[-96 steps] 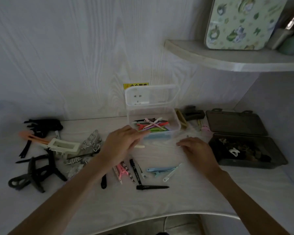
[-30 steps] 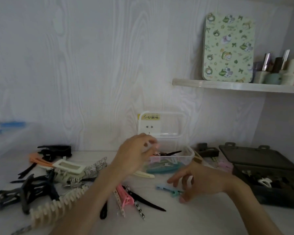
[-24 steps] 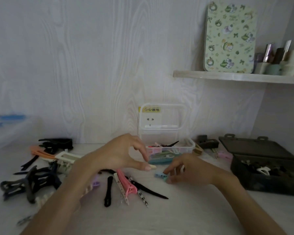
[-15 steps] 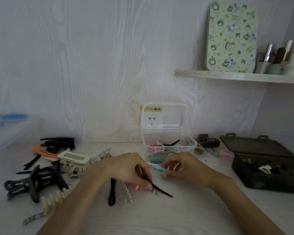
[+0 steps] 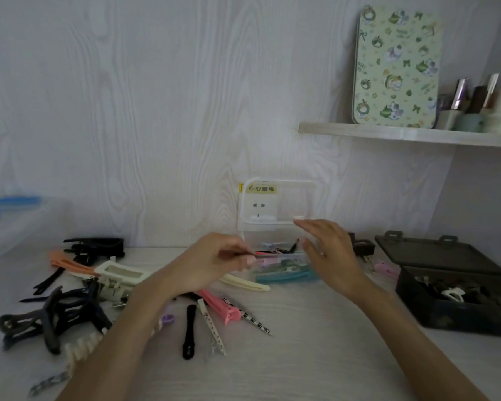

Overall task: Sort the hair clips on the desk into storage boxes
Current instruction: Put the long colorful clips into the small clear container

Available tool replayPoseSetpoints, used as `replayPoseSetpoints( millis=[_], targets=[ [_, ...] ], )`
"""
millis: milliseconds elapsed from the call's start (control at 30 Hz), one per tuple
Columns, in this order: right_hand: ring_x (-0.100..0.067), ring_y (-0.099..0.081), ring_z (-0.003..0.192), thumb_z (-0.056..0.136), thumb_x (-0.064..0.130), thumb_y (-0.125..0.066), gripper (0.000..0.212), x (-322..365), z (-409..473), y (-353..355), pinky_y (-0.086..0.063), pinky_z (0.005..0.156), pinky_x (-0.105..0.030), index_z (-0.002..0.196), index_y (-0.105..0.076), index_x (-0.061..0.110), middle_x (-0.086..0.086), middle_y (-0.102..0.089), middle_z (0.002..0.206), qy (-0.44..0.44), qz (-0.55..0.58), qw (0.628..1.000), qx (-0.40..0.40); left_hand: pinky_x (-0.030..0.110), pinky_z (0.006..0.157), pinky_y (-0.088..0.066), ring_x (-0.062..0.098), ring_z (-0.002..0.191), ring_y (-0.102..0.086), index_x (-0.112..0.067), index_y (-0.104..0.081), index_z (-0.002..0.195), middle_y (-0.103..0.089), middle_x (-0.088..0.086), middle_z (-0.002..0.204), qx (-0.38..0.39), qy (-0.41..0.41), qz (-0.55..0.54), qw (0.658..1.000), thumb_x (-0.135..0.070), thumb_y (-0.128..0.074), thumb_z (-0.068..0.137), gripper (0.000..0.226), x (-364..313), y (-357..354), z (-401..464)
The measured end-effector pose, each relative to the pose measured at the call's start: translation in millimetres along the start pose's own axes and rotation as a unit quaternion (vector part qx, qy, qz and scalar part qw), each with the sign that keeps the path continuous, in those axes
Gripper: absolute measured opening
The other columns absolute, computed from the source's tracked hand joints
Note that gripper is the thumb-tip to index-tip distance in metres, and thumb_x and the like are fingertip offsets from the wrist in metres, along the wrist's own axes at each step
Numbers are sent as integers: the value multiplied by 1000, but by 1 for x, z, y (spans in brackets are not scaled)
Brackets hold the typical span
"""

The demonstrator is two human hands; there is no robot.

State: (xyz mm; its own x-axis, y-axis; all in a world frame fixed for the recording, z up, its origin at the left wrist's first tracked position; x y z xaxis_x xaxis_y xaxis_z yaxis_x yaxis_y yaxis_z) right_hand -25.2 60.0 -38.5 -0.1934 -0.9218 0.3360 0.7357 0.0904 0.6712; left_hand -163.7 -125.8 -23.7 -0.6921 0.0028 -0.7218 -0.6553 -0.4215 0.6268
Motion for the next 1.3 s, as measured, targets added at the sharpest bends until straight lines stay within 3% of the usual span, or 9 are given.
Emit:
replayPoseSetpoints(
  millis=[100,200,333,433,533,667,900,1100,1300],
  targets=[
    [-12,-48,111,91,11,-53,33,3,-3,13,-42,99,-36,121,-57,24,5,-60,118,-59,58,994,-67,26,85,-49,-1,90,-59,-32,-65,104,-67,-17,98,-193,-5,108,975,-32,-56,91,16,3,-9,11],
    [-8,-54,84,86,12,-60,22,15,-11,25,-50,76,-27,104,-63,26,10,-60,91,-64,113,981,-146,29,94,-47,3,106,-56,-32,-58,121,-65,-11,115,-228,-3,122,966,-37,-49,93,30,-2,-27,19],
    [-6,-59,73,84,22,-63,8,44,-26,11,-48,62,-13,89,-67,27,15,-65,77,-2,159,987,-15,30,102,-38,10,120,-50,-29,-54,128,-58,-10,128,-245,26,157,956,-40,-40,96,36,0,-8,14],
    [2,-61,87,82,51,-55,33,66,-34,-12,-49,77,-15,105,-68,32,19,-68,98,60,134,978,148,29,92,-48,4,98,-61,-35,-67,101,-67,-17,106,-152,40,137,978,-28,-51,94,19,5,23,-5],
    [2,-36,125,78,66,-49,71,77,-44,-30,-27,108,-16,139,-35,33,17,-41,139,98,40,946,305,16,89,-46,2,102,-60,-33,-67,103,-66,-15,111,80,89,139,983,-11,-59,89,28,8,36,-22],
    [-8,-41,123,82,64,-40,66,79,-45,-34,-32,105,-20,135,-44,26,6,-48,136,145,-6,950,275,33,103,-45,8,118,-55,-38,-58,118,-56,-15,128,238,165,165,943,-9,-64,85,45,9,40,-35],
    [-9,-57,81,87,39,-58,25,64,-34,-31,-48,72,-27,107,-68,27,3,-67,94,103,27,957,270,16,88,-46,2,95,-60,-25,-69,109,-66,-13,100,183,159,220,945,-20,-77,74,37,16,27,-27],
    [-13,-55,68,86,38,-60,19,46,-33,-20,-45,63,-29,87,-72,23,1,-66,76,63,64,952,291,22,73,-47,-6,63,-57,-26,-77,88,-66,-24,62,150,152,179,960,-27,-78,73,15,23,27,-29],
    [-5,-59,53,88,31,-56,21,49,-28,0,-40,52,-9,79,-70,18,4,-64,63,56,108,968,220,13,61,-40,-1,59,-52,-24,-77,90,-70,-9,65,105,117,85,984,-25,-75,77,14,9,34,-32]
  ],
)
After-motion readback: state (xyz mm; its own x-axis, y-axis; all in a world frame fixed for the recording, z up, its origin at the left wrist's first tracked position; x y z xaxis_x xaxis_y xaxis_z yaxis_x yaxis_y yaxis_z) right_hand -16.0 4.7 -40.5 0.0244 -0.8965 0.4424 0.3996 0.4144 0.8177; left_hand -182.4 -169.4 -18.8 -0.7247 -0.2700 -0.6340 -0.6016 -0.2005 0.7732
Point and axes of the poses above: each hand's wrist, its own z-axis towards the middle knuckle, its own y-axis out of the back of the hand, x = y × z, the point moved 2 cm from there along z, towards the middle knuckle
